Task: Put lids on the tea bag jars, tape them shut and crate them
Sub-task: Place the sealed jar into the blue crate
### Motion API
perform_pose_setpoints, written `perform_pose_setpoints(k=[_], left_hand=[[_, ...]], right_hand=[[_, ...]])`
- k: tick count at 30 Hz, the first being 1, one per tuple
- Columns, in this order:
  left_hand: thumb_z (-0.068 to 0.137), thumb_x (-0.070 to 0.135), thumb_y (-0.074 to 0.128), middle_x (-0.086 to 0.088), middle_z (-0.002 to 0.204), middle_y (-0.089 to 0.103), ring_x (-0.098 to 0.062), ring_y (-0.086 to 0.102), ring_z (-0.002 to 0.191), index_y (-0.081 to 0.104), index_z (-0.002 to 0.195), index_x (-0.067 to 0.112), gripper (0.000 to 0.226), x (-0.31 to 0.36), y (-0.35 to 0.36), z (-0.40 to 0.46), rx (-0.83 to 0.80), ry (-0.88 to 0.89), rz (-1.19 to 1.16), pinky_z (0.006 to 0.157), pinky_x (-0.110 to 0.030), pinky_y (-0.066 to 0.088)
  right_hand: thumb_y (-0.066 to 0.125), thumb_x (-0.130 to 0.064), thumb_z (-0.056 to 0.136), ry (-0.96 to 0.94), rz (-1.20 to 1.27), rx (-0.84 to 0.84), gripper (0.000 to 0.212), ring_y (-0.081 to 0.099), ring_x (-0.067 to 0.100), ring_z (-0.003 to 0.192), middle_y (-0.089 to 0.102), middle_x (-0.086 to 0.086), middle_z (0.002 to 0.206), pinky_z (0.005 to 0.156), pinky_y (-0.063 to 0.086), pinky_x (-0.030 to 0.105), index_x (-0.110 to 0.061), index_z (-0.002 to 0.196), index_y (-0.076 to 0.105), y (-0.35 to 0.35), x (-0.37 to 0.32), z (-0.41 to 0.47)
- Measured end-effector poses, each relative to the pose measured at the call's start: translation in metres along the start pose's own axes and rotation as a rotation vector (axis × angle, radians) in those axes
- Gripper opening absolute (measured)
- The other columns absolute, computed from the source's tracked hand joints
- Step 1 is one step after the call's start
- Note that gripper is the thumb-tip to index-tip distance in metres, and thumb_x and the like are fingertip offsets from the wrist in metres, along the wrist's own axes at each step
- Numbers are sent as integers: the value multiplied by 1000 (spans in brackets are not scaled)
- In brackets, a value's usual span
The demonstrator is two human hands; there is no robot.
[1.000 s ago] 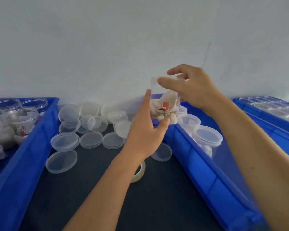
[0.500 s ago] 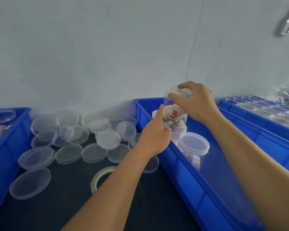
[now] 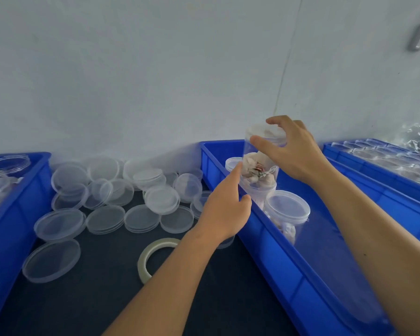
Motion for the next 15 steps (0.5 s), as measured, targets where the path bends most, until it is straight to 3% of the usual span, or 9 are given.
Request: perform_pose_setpoints(k=[1,3,6,8,13,15], left_hand=[[103,27,52,22,166,37,-18,52,141,11,165,50,78,-1,-2,-3,-4,-6,-13,111,-31,42],[102,27,52,11,167,39,-30,52,141,14,165,48,77,-5,-10,-11,12,-34,-26,118,-44,44],[103,28,51,16,168,36,-13,42,150,24,165,42,70,-18,-37,-27,83,-68,21,122,-36,35],[105,31,50,17,161,45,-8,43,147,32,162,42,61,-31,-59,-43,108,-106,78,115,-32,36],[102,38,48,19,122,68,-6,65,108,53,133,45,33,-70,-121,-108,224,-298,114,96,-43,55],[105,30,50,18,101,72,-2,68,93,60,123,40,22,-87,-147,-141,330,-362,116,84,-35,57]], right_hand=[[66,-68,90,-3,-6,18,66,49,17,124,46,-2,148,95,36,34,-38,146,50,-1,-3,-1],[65,-66,92,-21,-67,82,67,48,23,134,42,0,154,97,39,37,-35,149,48,-4,-13,-3],[60,-56,97,-161,-212,241,60,46,32,137,44,5,153,107,43,48,-27,149,51,1,-51,-12],[57,-48,99,-316,-201,257,54,49,32,131,50,6,147,107,44,49,-24,147,54,20,-89,-26],[54,-39,100,-523,-157,-119,41,58,24,120,62,-2,134,95,50,43,-31,140,61,120,-163,-78],[54,-40,100,-488,-127,-276,32,61,23,113,65,-5,124,87,51,41,-32,129,64,165,-172,-106]])
Point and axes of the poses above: each hand's wrist, its own z-axis towards the middle knuckle, its own y-axis out of the palm, x = y × z, the point moved 5 cm from there along z, towards the middle knuckle
